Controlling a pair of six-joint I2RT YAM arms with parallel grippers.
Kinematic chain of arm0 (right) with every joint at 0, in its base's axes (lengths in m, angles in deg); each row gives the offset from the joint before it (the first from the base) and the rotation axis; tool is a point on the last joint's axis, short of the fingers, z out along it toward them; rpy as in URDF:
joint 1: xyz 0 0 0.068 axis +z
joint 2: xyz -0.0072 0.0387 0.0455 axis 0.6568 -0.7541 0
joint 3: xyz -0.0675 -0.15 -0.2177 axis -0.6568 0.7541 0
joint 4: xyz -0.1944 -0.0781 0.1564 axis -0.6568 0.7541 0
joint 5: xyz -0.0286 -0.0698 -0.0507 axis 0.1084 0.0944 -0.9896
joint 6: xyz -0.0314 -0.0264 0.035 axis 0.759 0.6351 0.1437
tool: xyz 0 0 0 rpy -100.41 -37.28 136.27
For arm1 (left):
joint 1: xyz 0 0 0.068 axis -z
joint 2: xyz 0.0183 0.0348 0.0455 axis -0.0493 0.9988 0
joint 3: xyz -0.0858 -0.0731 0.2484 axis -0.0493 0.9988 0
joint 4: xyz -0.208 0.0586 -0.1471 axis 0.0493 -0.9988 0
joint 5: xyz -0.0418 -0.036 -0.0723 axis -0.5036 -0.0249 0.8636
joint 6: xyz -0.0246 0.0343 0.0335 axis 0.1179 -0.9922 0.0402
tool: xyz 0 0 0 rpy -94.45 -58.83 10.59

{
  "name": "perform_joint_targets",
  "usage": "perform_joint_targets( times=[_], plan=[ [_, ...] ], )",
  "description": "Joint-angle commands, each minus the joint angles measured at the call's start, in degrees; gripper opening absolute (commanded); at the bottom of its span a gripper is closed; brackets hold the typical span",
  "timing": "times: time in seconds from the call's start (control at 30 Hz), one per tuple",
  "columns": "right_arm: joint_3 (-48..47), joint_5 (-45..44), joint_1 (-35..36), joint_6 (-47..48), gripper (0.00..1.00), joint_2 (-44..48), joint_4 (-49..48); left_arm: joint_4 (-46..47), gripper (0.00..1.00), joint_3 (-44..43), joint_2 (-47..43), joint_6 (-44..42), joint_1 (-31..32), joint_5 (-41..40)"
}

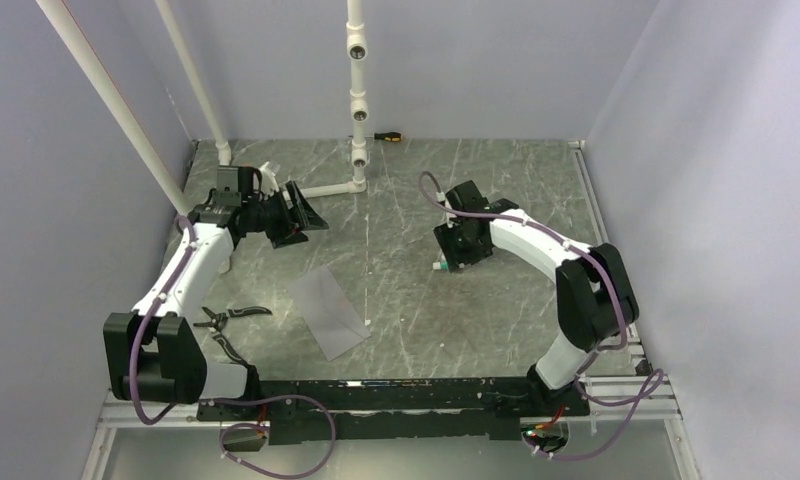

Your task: Place the letter into the envelope and seal it

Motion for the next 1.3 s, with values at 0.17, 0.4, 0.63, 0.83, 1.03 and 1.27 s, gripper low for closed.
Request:
perform_joint_targets(
  times=[0.17,0.4,0.63,0.83,1.03,1.27],
  plan=[
    [-3.97,0.08,-0.70,19.26,0.58,-4.48,-1.34,1.39,0.68,-6.11,5.06,-0.21,0.95,4.86],
    [-2.61,6.94,-0.71,27.72,0.57,-5.42,-3.96,0.91,0.64,-10.28,9.92,-0.80,1.04,6.89],
    [-4.81,7.76,-1.03,32.66,0.56,-9.43,-4.84,0.09,0.64,-14.19,13.51,-1.48,1.04,7.73],
    [-3.54,12.30,-1.23,35.92,0.52,-11.21,-3.84,0.10,0.63,-15.83,15.83,-1.44,1.04,8.05],
    [-0.42,9.61,-0.91,36.52,0.43,-9.42,-4.51,0.51,0.62,-16.41,17.18,-0.99,1.04,8.02],
    [6.10,7.38,0.53,36.90,0.15,-5.54,-9.32,3.06,0.62,-15.11,16.18,0.21,1.05,7.86]
  ],
)
